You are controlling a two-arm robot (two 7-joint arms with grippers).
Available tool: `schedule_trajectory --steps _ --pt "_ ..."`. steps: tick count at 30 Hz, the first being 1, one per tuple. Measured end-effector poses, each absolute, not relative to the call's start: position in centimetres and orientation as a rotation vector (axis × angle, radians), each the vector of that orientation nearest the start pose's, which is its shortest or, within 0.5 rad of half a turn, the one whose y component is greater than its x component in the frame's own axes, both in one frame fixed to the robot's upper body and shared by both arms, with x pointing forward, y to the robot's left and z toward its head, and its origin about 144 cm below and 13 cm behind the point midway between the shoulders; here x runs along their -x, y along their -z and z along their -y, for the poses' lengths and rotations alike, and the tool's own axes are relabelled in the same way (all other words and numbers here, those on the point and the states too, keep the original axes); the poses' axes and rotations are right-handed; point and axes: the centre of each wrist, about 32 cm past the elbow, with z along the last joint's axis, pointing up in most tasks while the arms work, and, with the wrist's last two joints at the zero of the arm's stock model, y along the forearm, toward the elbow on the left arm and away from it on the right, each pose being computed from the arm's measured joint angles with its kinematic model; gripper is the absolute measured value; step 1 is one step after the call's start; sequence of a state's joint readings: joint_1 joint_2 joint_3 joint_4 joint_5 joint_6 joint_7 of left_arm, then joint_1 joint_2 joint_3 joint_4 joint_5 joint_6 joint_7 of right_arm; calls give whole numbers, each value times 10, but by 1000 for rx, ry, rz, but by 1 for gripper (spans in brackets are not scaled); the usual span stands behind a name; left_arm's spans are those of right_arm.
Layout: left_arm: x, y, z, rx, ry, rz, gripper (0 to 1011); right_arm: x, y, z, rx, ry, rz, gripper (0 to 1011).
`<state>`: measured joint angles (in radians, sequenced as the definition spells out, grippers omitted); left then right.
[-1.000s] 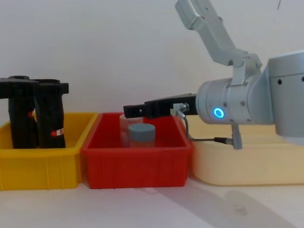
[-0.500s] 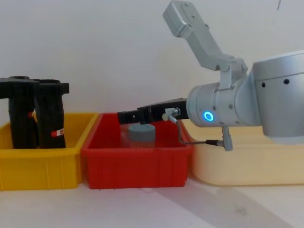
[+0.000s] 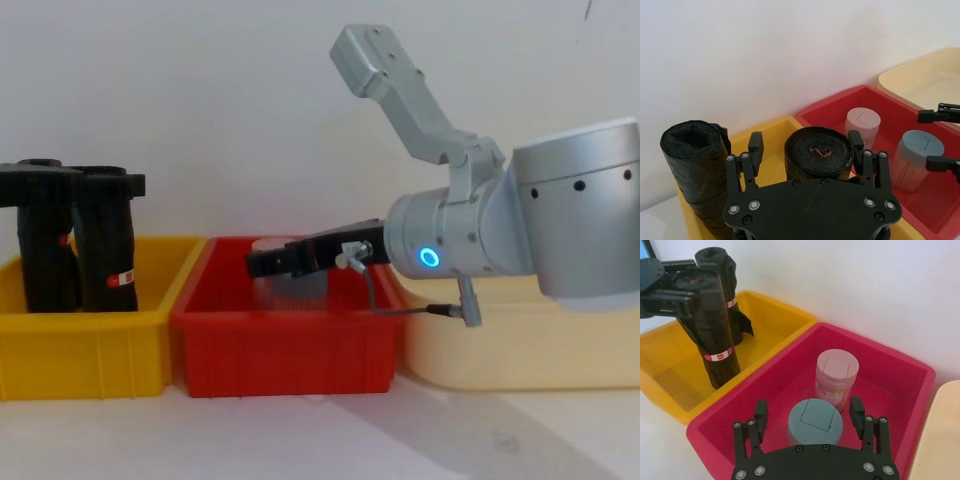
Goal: Pick up the garbage bag with the one hand and transfer it to the other hand.
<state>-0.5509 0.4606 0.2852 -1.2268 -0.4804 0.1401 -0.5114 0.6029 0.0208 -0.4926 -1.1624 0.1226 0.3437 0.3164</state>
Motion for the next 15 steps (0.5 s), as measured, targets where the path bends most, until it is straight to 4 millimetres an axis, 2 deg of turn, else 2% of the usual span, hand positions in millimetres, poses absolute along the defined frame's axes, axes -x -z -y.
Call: schedule_trajectory --steps 15 --pt "-592 -1252 -331 -66 -979 12 1001 -596 -1230 95 308 846 -24 1000"
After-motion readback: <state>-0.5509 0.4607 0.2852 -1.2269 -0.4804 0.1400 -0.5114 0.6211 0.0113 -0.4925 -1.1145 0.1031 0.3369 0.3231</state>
